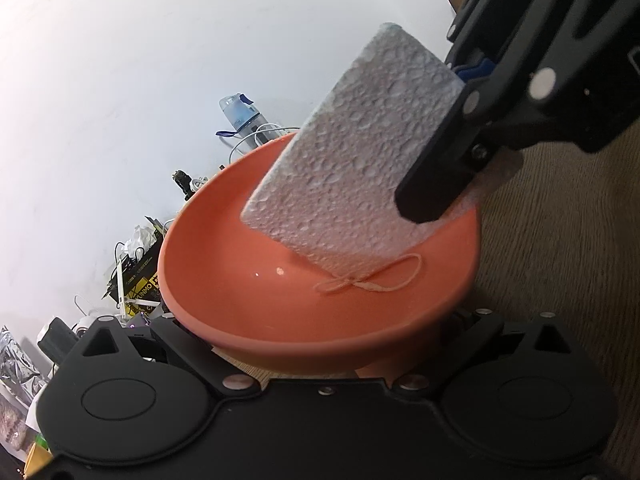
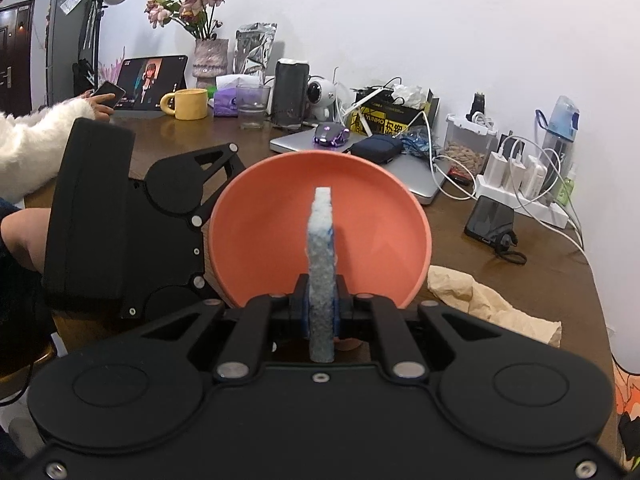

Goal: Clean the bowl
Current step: 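Tilt the bowl with the left gripper while the right gripper scrubs inside with the sponge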

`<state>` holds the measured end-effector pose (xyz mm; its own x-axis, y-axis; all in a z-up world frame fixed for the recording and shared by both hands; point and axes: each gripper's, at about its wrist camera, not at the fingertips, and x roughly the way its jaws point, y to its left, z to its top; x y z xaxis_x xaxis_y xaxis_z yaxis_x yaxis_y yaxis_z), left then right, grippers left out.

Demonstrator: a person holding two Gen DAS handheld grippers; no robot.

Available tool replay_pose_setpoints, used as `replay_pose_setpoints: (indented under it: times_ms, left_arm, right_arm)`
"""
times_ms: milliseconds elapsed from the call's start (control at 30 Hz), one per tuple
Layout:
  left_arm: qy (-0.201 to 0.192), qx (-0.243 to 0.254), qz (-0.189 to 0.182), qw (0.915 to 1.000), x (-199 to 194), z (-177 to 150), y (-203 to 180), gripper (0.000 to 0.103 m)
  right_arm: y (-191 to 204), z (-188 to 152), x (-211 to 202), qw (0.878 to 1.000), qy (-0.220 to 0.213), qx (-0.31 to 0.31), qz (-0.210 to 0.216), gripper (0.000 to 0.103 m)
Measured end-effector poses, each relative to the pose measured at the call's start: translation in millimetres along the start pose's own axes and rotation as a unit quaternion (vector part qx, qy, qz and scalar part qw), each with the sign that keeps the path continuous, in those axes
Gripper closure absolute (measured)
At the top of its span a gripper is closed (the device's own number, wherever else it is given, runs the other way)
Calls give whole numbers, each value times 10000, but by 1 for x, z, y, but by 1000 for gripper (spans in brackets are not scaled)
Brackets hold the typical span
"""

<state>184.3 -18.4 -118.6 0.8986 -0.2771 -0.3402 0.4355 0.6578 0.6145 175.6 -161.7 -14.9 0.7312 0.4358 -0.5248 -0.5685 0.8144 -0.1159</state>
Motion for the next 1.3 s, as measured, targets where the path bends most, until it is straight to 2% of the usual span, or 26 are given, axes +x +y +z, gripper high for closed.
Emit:
replay_pose_setpoints:
  times_ms: [67, 167, 300, 367, 467, 533, 733, 867, 1000, 1133, 1300]
  left_arm:
    - [-6, 3, 4, 10000, 0, 0, 0, 3]
    - [-14, 8, 9, 10000, 0, 0, 1, 3]
    - [-15, 5, 9, 10000, 0, -1, 2, 3]
    - [-16, 6, 10, 10000, 0, -1, 2, 3]
    - [-15, 4, 11, 10000, 0, -1, 3, 3]
    - [-16, 5, 13, 10000, 0, -1, 4, 3]
    - [-18, 6, 12, 10000, 0, -1, 5, 3]
    - [-17, 1, 10, 10000, 1, -1, 7, 3]
    - [-16, -1, 8, 10000, 1, -2, 9, 3]
    - [-15, -1, 11, 10000, 1, -3, 11, 3]
    - [-12, -3, 13, 10000, 1, -4, 13, 3]
  right_arm:
    - [3, 2, -3, 9997, 90, -201, -68, 92]
    - [13, 8, -9, 9942, 406, -988, -159, 92]
    - [30, 15, -13, 9722, 950, -2129, -218, 92]
    - [39, 19, -12, 9595, 1173, -2560, -107, 92]
    - [54, 30, -10, 9482, 1280, -2896, 254, 92]
    - [64, 37, -4, 9379, 1168, -3264, 161, 92]
    - [36, 54, 11, 9383, 1143, -3244, -362, 92]
    - [19, 47, 5, 9362, 1444, -3164, -514, 92]
    - [26, 30, 1, 9364, 1654, -3092, -133, 92]
    - [41, 29, 3, 9403, 1544, -3018, 320, 92]
    - [47, 39, 18, 9377, 1302, -3219, 119, 92]
